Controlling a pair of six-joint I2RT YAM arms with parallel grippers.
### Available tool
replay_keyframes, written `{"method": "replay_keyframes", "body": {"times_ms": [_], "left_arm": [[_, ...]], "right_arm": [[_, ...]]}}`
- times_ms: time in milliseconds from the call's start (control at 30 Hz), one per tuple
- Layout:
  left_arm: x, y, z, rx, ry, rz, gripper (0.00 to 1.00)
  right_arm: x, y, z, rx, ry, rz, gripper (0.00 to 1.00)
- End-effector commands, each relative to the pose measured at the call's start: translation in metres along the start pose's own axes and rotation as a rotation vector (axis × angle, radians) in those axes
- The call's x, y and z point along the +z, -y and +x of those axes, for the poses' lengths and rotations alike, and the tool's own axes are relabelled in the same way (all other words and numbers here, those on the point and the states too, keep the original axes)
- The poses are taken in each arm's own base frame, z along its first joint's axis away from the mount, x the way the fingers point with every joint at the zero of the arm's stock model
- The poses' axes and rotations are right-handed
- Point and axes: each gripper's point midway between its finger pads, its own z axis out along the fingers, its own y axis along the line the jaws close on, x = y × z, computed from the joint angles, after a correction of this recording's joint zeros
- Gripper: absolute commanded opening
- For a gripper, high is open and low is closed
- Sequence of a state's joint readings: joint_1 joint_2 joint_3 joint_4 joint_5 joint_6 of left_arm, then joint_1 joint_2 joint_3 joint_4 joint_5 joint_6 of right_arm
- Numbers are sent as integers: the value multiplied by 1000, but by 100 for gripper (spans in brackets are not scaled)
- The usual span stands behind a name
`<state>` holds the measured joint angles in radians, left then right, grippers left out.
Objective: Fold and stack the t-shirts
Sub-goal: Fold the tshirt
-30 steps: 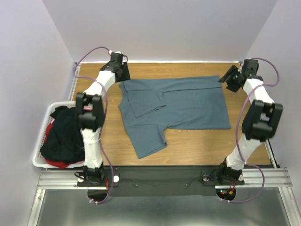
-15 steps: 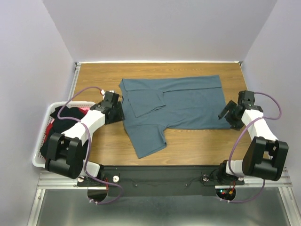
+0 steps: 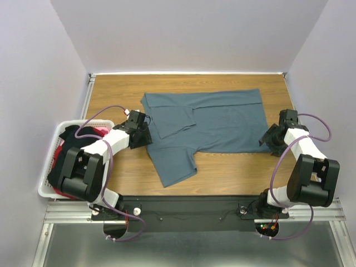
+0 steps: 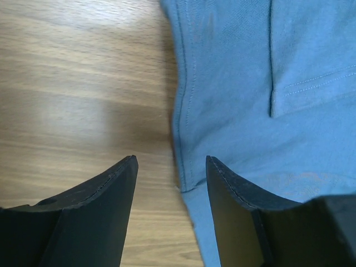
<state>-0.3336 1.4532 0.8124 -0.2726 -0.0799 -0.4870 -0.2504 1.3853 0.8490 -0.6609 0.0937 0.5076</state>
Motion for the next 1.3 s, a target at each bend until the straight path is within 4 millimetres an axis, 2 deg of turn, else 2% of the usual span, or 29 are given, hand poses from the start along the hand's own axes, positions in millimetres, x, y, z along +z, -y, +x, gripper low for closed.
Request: {"method": "replay_keyframes", "body": {"times_ms": [0,233,733,967,1167,1267], "left_arm": [[8,8,4,-1,-10,15,62],[11,6,27,37,-68,-18,54],[7,-11,35,63,-69,-76,35],[9,-10,38,68,-73,-60,31],[9,-6,39,73,-79,-44,31],[9,-6,38,75,-78,-44,31]], "right_arm": [[-1,-4,-16,43,56,-10,69],[-7,1,-23,47,97,8,69],[8,14,-7,69,58,55,68],[17,10,-11,100,64,52,65],[14,3,-23,118,85,38,64],[18,3,-23,122,79,48,64]]}}
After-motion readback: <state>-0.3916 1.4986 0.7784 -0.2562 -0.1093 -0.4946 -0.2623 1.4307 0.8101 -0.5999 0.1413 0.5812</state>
